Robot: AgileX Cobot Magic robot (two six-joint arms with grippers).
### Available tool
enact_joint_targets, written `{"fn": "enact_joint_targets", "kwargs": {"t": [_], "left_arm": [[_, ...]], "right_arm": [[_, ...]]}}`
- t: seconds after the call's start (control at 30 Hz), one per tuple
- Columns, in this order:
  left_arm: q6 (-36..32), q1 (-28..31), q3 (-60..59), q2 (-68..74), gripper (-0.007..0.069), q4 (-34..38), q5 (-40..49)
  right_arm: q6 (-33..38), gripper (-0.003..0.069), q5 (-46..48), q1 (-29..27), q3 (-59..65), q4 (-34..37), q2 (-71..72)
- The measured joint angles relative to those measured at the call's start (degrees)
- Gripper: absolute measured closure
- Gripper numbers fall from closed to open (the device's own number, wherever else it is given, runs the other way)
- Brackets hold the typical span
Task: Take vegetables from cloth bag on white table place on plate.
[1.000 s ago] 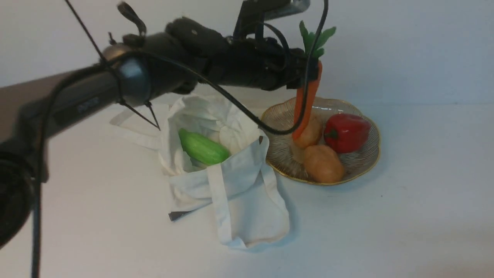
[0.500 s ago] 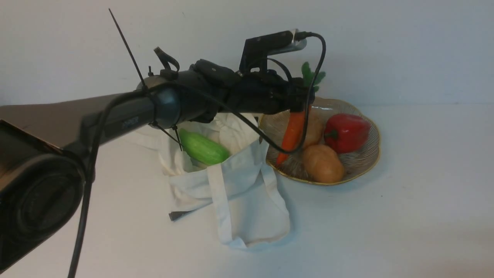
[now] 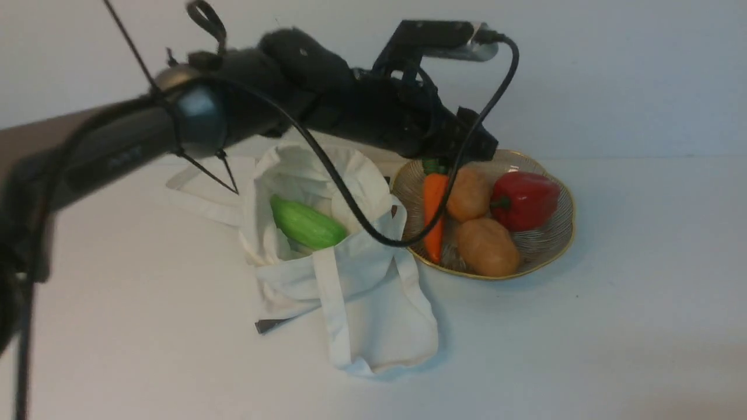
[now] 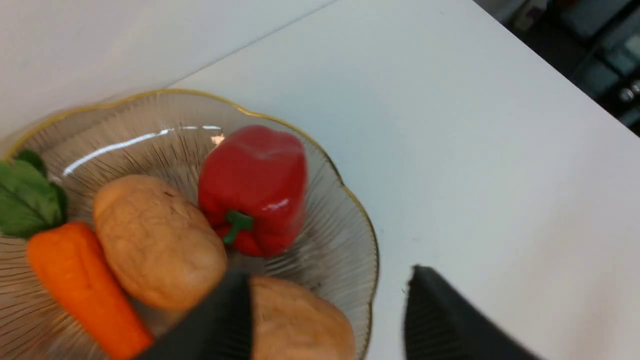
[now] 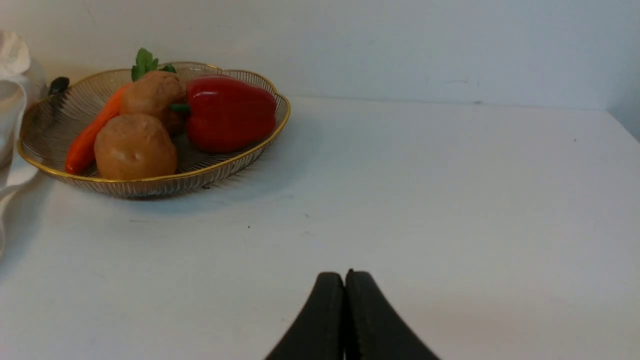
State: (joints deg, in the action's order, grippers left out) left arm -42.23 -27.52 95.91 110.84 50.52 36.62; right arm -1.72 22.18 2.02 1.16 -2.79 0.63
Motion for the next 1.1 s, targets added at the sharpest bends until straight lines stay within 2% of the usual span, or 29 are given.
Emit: {"fn": "enact_joint_targets", "kwargs": {"t": [0.07, 0.17, 0.23, 0.27, 0.37, 0.47, 0.63, 0.73, 0.9, 0.93, 1.0, 1.03, 1.1], "left_arm": [[6.47, 0.00, 0.00, -5.53, 0.0504, -7.94, 4.76], [14.75, 0.00, 0.06, -13.50, 0.0610, -19.59, 13.23], [17.05, 0.00, 0.06, -15.86, 0.0620, -22.93, 16.76], [19.54, 0.00, 0.06, -18.45, 0.0627, -27.28, 22.04], [23.98, 0.00, -0.52, -24.11, 0.0629, -34.26, 31.61], [26.34, 0.00, -4.69, -31.12, 0.0629, -37.60, 34.18], [26.68, 0.00, -16.01, -41.82, 0.0629, -37.89, 34.17], [26.68, 0.00, -26.55, -51.38, 0.0629, -37.65, 29.90], [25.75, 0.00, -49.53, -66.66, 0.0629, -33.24, 8.89], [25.68, 0.00, -51.35, -67.78, 0.0629, -32.98, 7.92], [25.75, 0.00, -61.84, -74.22, 0.0629, -30.27, -4.95], [25.80, 0.00, -63.20, -75.08, 0.0629, -30.12, -5.76], [25.80, 0.00, -70.36, -80.06, 0.0629, -27.42, -13.92]], "right_arm": [[0.00, 0.0673, 0.00, 0.00, 0.00, 0.00, 0.00], [0.00, 0.0673, 0.00, 0.00, 0.00, 0.00, 0.00], [0.00, 0.0673, 0.00, 0.00, 0.00, 0.00, 0.00], [0.00, 0.0673, 0.00, 0.00, 0.00, 0.00, 0.00], [0.00, 0.0673, 0.00, 0.00, 0.00, 0.00, 0.00], [0.00, 0.0673, 0.00, 0.00, 0.00, 0.00, 0.00], [0.00, 0.0673, 0.00, 0.00, 0.00, 0.00, 0.00], [0.00, 0.0673, 0.00, 0.00, 0.00, 0.00, 0.00], [0.00, 0.0673, 0.00, 0.00, 0.00, 0.00, 0.00], [0.00, 0.0673, 0.00, 0.00, 0.00, 0.00, 0.00], [0.00, 0.0673, 0.00, 0.00, 0.00, 0.00, 0.00], [0.00, 0.0673, 0.00, 0.00, 0.00, 0.00, 0.00], [0.00, 0.0673, 0.00, 0.00, 0.00, 0.00, 0.00]]}}
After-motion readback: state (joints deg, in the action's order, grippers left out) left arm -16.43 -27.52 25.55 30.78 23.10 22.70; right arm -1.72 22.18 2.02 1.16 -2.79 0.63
